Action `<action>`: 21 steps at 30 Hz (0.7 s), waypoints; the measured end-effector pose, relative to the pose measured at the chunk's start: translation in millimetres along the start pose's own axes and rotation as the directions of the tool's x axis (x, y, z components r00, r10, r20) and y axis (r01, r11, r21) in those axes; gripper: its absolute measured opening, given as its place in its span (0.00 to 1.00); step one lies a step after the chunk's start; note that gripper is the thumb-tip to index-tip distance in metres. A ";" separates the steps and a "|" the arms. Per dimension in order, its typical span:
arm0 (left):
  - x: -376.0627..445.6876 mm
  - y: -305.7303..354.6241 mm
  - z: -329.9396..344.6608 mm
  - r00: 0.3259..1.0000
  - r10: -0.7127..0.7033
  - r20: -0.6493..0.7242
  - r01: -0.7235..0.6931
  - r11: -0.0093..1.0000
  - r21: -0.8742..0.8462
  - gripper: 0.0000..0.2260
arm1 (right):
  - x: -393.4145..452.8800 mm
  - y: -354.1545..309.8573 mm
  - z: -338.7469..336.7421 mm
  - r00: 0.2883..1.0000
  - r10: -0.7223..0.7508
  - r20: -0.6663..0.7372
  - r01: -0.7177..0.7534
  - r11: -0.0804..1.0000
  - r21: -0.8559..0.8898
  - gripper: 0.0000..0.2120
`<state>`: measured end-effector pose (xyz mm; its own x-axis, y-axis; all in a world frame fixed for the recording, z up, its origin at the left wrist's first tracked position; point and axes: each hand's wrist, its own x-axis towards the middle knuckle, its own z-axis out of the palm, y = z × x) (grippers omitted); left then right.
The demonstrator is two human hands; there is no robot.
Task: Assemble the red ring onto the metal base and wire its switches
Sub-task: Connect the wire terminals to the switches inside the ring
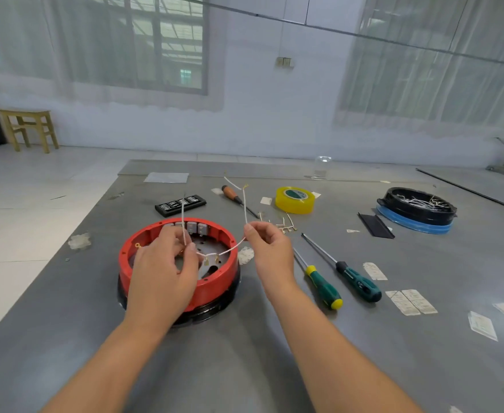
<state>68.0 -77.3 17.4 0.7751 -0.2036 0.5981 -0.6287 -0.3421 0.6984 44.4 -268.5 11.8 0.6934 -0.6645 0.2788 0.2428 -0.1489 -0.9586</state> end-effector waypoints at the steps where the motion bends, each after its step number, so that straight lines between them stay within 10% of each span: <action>1: 0.1 -7.3 -1.7 1.000 0.007 -0.008 -0.007 0.998 0.054 0.03 | -2.1 3.5 5.8 0.999 -0.047 0.018 0.048 0.997 -0.059 0.04; 6: 0.9 -30.1 3.1 0.996 -0.014 -0.094 0.041 0.954 0.296 0.07 | -5.1 29.0 24.0 0.993 -0.102 0.060 0.112 0.971 -0.212 0.03; 21: 2.8 -38.7 6.6 0.953 -0.226 -0.201 0.223 0.974 -0.039 0.06 | -6.2 45.9 27.8 0.992 -0.060 0.108 0.065 0.997 -0.046 0.06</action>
<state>94.9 -70.7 -10.5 0.8685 0.0681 0.4910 -0.4419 -0.3425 0.8291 70.1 -250.9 -32.4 0.7465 -0.5715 0.3406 0.2564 -0.2253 -0.9400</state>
